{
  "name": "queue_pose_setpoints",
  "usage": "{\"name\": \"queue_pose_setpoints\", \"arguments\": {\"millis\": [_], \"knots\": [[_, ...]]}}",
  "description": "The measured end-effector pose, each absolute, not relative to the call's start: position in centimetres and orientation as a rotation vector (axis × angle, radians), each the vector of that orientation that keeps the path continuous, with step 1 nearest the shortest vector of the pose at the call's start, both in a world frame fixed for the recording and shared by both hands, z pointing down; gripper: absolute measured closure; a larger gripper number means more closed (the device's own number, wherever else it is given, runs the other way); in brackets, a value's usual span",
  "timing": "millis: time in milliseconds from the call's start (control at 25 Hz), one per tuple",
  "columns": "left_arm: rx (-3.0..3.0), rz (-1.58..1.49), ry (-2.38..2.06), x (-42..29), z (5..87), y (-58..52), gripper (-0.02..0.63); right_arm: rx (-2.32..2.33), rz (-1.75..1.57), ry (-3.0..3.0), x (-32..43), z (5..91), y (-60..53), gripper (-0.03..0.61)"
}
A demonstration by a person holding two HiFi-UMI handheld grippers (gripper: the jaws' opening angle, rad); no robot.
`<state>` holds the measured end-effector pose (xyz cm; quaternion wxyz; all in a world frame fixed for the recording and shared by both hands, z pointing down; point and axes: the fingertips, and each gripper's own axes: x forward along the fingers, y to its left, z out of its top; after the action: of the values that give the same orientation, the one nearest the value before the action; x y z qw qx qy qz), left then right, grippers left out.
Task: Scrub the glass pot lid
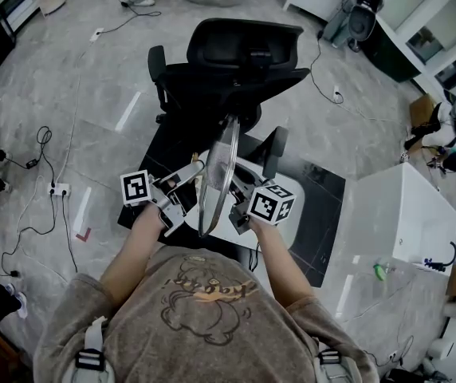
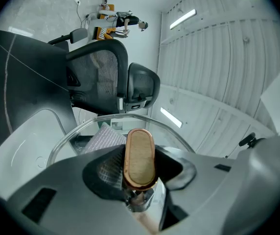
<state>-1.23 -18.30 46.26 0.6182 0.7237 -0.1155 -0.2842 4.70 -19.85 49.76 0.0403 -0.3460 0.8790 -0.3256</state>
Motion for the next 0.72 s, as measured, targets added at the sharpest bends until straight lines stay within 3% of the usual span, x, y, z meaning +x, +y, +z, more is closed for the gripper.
{"name": "queue_pose_setpoints", "arguments": {"millis": [400, 720], "knots": [[1.637, -0.676, -0.330, -2.2, 47.4, -19.2, 0.436, -0.938, -1.162, 2.778, 2.5, 53.6, -15.1, 0.486], [1.625, -0.678, -0.357, -3.0, 48.4, -19.1, 0.436, -0.806, -1.203, 2.770, 1.9, 51.4, -11.9, 0.486]]}}
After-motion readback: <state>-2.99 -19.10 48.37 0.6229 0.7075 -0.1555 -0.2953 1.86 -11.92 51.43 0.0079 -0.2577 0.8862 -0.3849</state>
